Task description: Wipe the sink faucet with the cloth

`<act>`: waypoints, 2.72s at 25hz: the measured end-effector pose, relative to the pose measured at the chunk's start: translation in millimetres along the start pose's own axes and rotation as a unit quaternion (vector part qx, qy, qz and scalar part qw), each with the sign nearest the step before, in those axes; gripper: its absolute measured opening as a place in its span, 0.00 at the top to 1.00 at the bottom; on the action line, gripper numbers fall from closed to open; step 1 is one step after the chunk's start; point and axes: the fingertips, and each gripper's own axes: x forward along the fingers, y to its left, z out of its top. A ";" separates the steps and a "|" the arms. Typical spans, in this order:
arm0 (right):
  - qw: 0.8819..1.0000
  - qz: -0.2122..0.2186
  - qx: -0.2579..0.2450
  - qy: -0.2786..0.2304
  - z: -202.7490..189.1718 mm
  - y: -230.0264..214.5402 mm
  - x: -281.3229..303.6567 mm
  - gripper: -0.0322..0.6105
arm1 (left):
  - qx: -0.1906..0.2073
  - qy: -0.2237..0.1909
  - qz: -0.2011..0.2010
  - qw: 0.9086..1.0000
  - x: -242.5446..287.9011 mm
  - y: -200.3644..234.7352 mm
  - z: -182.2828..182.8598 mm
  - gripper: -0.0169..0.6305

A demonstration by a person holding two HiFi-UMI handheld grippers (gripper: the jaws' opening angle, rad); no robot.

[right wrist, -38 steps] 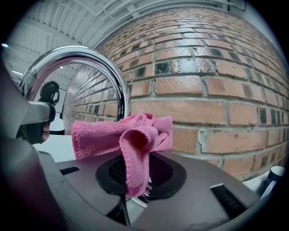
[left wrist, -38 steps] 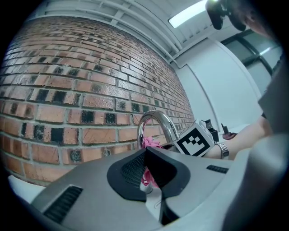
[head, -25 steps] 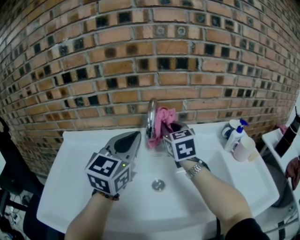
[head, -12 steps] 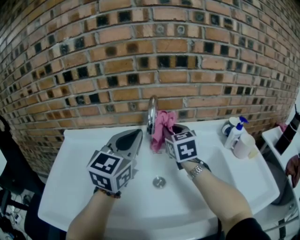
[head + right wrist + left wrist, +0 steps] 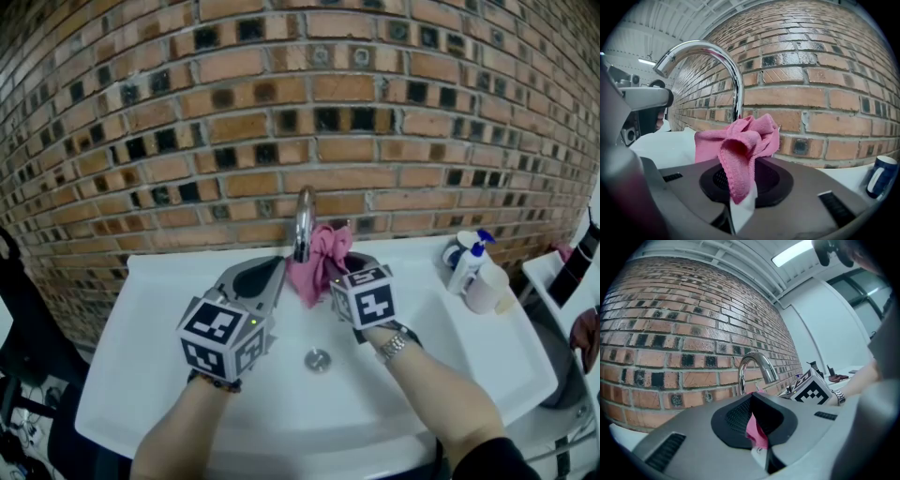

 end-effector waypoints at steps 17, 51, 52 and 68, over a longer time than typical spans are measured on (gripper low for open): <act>0.999 0.018 0.008 0.027 -24.8 12.5 -5.8 0.85 | 0.015 0.026 -0.023 0.999 5.3 -10.9 -16.0 0.96; 0.973 0.188 -0.126 -0.042 14.4 90.9 -126.0 0.85 | 0.005 0.076 -0.184 0.980 -24.3 -58.6 -29.5 0.60; 0.970 0.196 -0.134 -0.047 15.4 94.3 -129.5 0.85 | 0.002 0.075 -0.199 0.977 -27.2 -63.3 -29.5 0.60; 0.938 0.233 -0.238 -0.100 25.3 127.4 -156.3 0.83 | 0.038 0.051 -0.258 0.964 -66.9 -89.6 -14.7 0.84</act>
